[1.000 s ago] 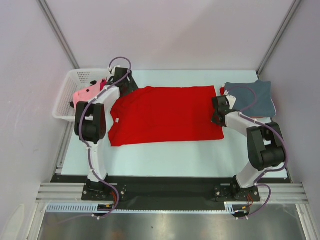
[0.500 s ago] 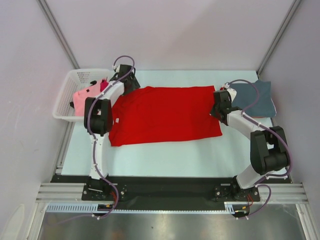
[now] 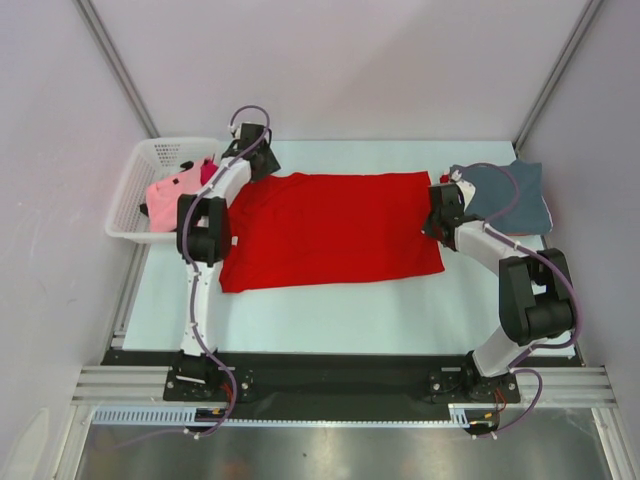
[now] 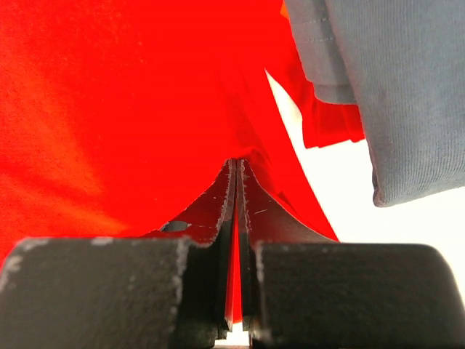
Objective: Fold and stack the t-shirts
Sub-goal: Fold the tshirt
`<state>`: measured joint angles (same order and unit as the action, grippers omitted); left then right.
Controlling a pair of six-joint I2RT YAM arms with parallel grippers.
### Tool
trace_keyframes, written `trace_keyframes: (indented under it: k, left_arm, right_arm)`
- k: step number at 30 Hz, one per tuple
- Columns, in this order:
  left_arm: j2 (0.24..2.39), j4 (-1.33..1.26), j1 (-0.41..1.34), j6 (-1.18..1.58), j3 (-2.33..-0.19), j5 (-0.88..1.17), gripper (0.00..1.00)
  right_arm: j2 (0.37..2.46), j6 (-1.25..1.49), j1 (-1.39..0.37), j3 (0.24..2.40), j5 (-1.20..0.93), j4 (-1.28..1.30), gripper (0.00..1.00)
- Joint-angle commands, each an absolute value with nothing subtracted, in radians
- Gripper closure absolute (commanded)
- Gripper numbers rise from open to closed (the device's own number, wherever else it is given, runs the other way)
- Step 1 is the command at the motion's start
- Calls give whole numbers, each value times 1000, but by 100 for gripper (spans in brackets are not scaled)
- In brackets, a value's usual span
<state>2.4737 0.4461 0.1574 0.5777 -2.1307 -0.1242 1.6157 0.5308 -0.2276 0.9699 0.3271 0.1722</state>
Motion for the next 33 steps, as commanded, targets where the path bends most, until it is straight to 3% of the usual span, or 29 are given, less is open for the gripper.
trace_keyframes:
  k: [1,10,18,22,24,25,28,33]
  left_arm:
    - [2500,460,149,574,-2194,-78,46]
    - [2595,439,138,626,-2275,44,59]
    - [2661,362,140,695,-2341,71,65]
    - [2665,308,132,713,-2345,80,63]
    - [2649,276,117,706,-2350,87,59]
    - [2639,265,111,703,-2352,92,49]
    - [2590,245,84,678,-2352,123,30]
    - [2432,253,83,586,-2229,130,24]
  right_arm:
    - [1586,545,-224,965,328,141,100]
    - [1603,577,-201,946,305,144,100]
    - [1600,661,-100,853,222,86,91]
    - [1598,653,-100,868,224,98,76]
    - [1583,650,-103,867,222,101,66]
    - [1577,647,-103,864,222,100,61]
    - [1548,638,-107,859,225,95,57]
    - [1528,598,-150,896,216,90,56]
